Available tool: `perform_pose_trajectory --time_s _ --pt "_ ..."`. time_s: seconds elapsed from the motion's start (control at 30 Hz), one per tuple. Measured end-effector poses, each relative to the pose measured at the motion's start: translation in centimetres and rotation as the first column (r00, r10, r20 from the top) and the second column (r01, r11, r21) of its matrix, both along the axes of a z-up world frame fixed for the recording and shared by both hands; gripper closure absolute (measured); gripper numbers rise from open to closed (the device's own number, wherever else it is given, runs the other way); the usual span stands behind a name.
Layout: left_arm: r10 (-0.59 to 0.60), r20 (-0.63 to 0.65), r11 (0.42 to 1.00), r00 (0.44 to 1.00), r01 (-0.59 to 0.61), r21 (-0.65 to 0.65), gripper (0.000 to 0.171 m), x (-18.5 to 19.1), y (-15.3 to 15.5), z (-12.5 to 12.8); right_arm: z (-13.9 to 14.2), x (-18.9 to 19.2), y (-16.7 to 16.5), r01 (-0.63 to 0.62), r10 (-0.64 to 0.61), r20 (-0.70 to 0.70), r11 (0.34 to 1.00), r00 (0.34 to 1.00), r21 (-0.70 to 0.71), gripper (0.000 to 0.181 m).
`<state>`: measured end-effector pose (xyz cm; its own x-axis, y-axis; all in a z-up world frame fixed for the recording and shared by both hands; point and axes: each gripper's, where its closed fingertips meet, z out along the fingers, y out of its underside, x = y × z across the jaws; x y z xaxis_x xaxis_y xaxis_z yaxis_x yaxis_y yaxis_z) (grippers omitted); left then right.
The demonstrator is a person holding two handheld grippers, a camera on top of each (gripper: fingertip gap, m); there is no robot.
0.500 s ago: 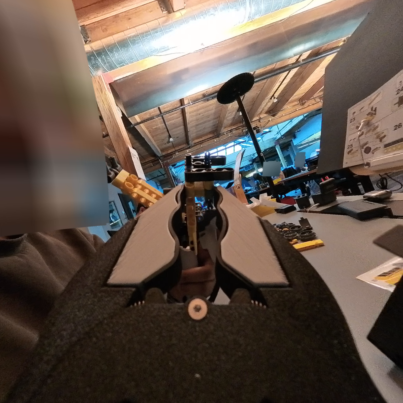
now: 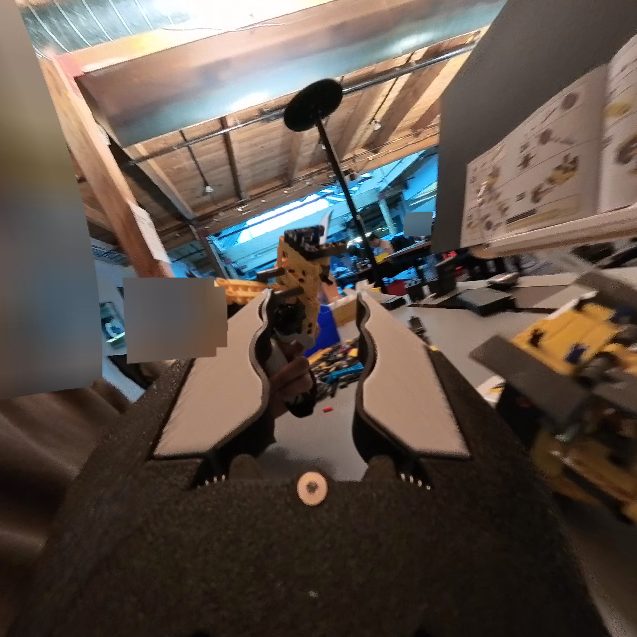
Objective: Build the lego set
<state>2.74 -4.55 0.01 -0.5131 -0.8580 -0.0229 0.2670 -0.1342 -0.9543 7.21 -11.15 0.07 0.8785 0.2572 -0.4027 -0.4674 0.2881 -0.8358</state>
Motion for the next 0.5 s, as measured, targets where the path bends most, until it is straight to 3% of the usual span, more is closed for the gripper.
perform_pose_trajectory --time_s 0.07,0.17,0.27,0.37,0.43,0.5 --pt "0.133 0.026 0.981 0.991 -0.135 0.137 0.145 0.9 1.6 -0.7 0.4 1.7 -1.0 0.112 -0.111 0.049 0.994 0.993 -0.012 0.135" --pt "0.274 0.073 0.901 0.959 -0.282 0.328 0.144 1.9 3.1 -2.2 0.2 5.0 -2.5 0.331 -0.317 0.15 0.941 0.936 -0.075 0.13" --pt "0.326 0.093 0.85 0.941 -0.334 0.408 0.144 2.6 3.8 -3.3 -1.6 8.7 -3.3 0.49 -0.447 0.223 0.847 0.866 -0.204 0.108" --pt "0.349 0.118 0.808 0.93 -0.362 0.464 0.144 2.8 4.1 -3.9 -3.6 9.9 -2.9 0.474 -0.398 0.284 0.829 0.872 -0.296 0.093" --pt "0.358 0.133 0.789 0.924 -0.376 0.486 0.144 2.9 4.3 -4.0 -4.3 8.9 -2.6 0.393 -0.281 0.34 0.861 0.897 -0.324 0.118" --pt "0.363 0.132 0.782 0.922 -0.379 0.495 0.144 3.0 4.6 -4.2 -3.3 8.2 -2.8 0.388 -0.27 0.394 0.884 0.879 -0.259 0.123"
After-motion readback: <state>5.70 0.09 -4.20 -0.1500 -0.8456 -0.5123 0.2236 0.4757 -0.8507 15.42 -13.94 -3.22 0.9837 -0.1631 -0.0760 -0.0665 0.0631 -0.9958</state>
